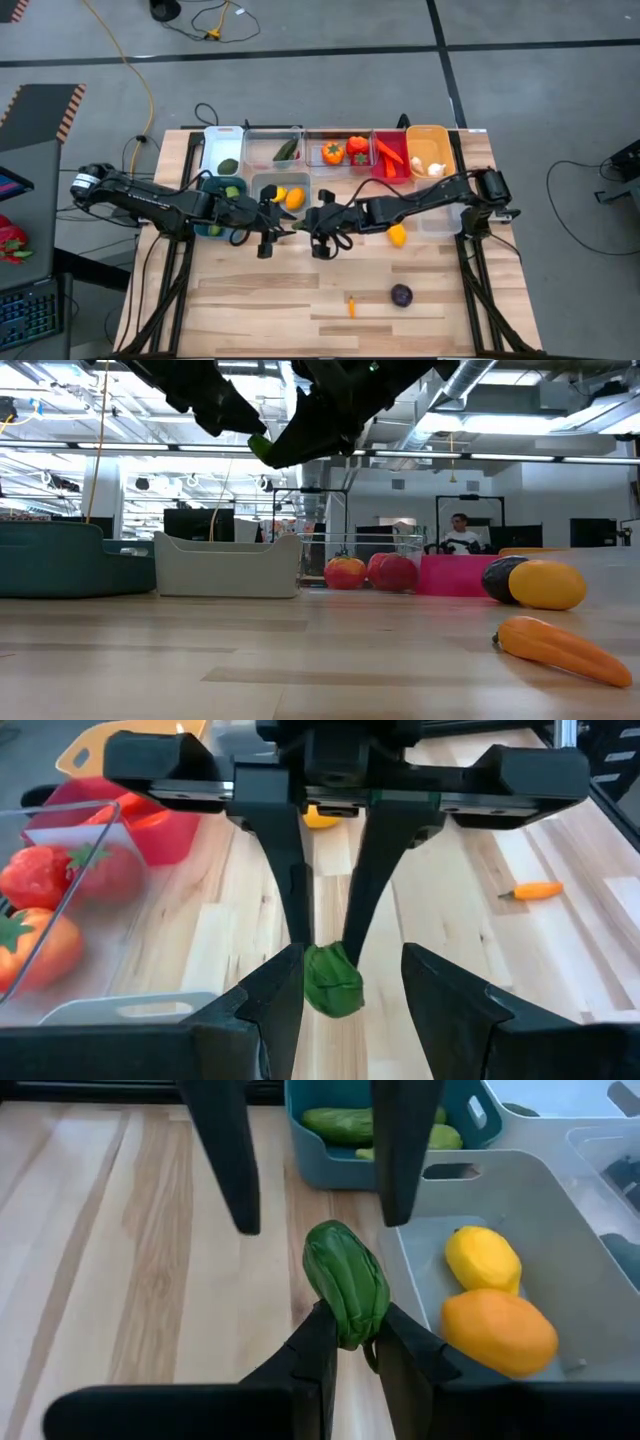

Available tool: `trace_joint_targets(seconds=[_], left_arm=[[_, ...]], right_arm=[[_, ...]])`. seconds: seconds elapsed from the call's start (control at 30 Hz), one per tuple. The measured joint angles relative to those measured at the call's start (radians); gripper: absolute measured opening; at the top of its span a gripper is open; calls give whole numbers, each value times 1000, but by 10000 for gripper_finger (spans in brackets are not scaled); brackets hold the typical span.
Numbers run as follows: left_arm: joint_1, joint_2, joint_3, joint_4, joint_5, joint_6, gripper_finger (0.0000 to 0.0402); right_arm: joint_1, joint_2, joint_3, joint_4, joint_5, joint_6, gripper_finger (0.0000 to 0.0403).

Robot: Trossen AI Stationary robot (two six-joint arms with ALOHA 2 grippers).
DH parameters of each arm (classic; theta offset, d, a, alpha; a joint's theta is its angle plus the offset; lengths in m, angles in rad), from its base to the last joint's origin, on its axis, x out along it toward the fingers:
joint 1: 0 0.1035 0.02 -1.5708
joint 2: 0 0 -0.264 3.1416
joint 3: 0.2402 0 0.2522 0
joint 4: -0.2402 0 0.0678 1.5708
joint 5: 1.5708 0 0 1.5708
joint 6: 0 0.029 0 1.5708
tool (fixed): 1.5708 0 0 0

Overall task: Sort produce into baskets
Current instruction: Put the green chili pepper into the top left transparent bin

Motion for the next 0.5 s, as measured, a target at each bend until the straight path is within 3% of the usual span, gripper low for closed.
trace_joint_targets(seconds=[0.5], left_arm=[[0, 0, 0, -38, -53, -11, 146]], right_arm=[[0, 0, 0, 70, 0, 0, 89]])
